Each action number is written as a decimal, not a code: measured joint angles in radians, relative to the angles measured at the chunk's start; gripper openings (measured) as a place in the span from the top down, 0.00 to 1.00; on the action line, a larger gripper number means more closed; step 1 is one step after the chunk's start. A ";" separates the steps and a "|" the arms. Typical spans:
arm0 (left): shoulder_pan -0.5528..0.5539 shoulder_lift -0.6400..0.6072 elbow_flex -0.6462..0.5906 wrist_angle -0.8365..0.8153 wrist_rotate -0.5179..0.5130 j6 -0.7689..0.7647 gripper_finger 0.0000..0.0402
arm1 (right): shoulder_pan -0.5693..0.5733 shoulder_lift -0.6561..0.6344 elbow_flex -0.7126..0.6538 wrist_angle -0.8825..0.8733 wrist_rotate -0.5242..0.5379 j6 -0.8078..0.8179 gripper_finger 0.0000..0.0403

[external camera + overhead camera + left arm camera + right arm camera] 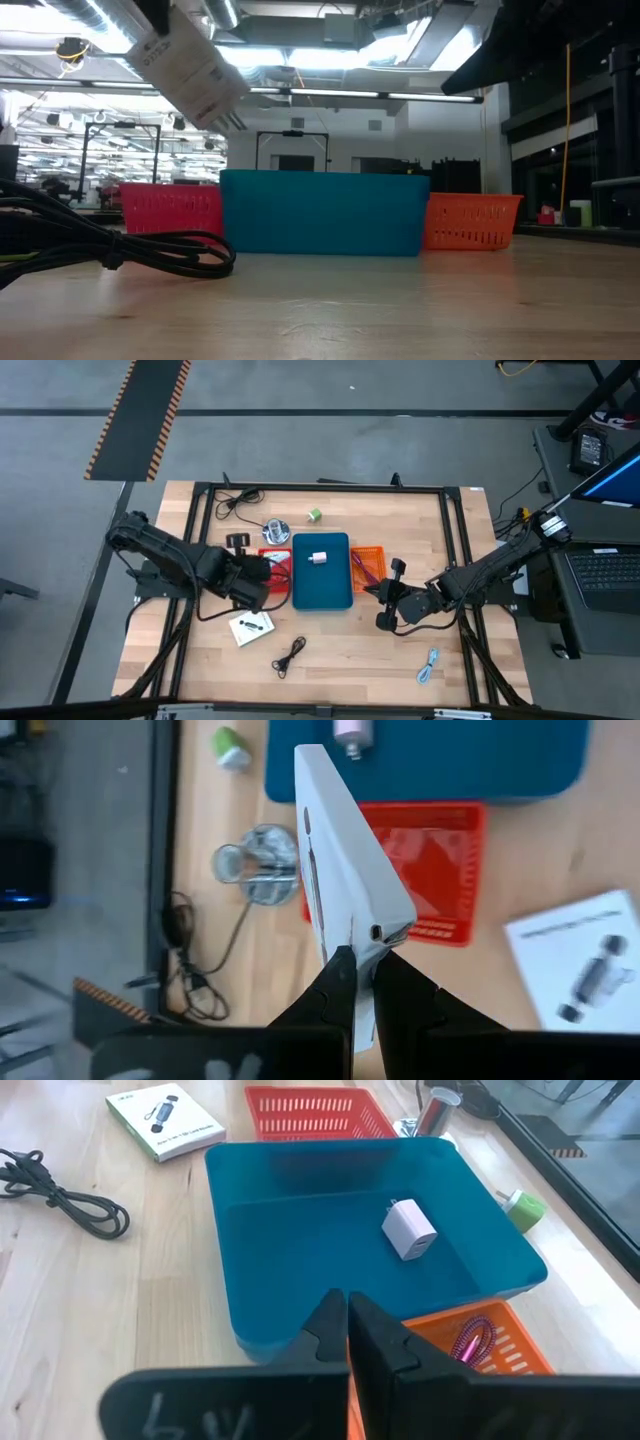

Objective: Pick and place items into bin
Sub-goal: Put the right card reader box into the red bin

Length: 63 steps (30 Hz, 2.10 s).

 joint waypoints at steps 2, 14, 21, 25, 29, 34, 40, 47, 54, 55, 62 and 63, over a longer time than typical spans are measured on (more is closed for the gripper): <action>-0.003 0.002 -0.027 0.003 -0.014 -0.005 0.97 | 0.000 0.000 0.000 0.007 0.000 0.000 1.00; 0.019 0.120 -0.099 0.005 0.019 -0.130 0.97 | 0.000 0.000 0.000 0.021 0.002 0.000 1.00; 0.054 0.182 -0.099 0.003 0.061 -0.159 0.97 | 0.000 0.000 0.000 0.021 0.008 0.001 1.00; 0.073 0.197 -0.099 0.006 0.067 -0.161 0.96 | 0.000 0.000 0.000 0.021 0.008 0.001 1.00; 0.089 0.194 -0.099 0.032 0.067 -0.161 0.96 | 0.000 0.000 0.000 0.020 0.009 0.000 1.00; 0.104 0.193 -0.097 0.054 0.074 -0.161 0.96 | 0.000 0.000 0.000 0.018 0.009 0.000 1.00; 0.125 0.226 -0.097 0.059 0.123 -0.161 0.96 | 0.000 0.000 0.000 0.015 0.010 0.000 1.00; 0.145 0.269 -0.097 0.059 0.122 -0.143 0.96 | 0.000 0.000 0.000 0.015 0.010 0.000 1.00; 0.164 0.287 -0.097 0.062 0.123 -0.134 0.96 | 0.000 0.000 0.000 0.013 0.010 0.000 1.00; 0.167 0.288 -0.097 0.063 0.123 -0.134 0.96 | 0.000 0.000 0.000 0.013 0.010 0.000 1.00; 0.189 0.288 -0.097 0.088 0.158 -0.134 0.95 | 0.000 0.000 0.000 0.012 0.010 0.000 1.00; 0.193 0.288 -0.097 0.089 0.169 -0.134 0.94 | 0.000 0.000 0.000 0.012 0.010 0.000 1.00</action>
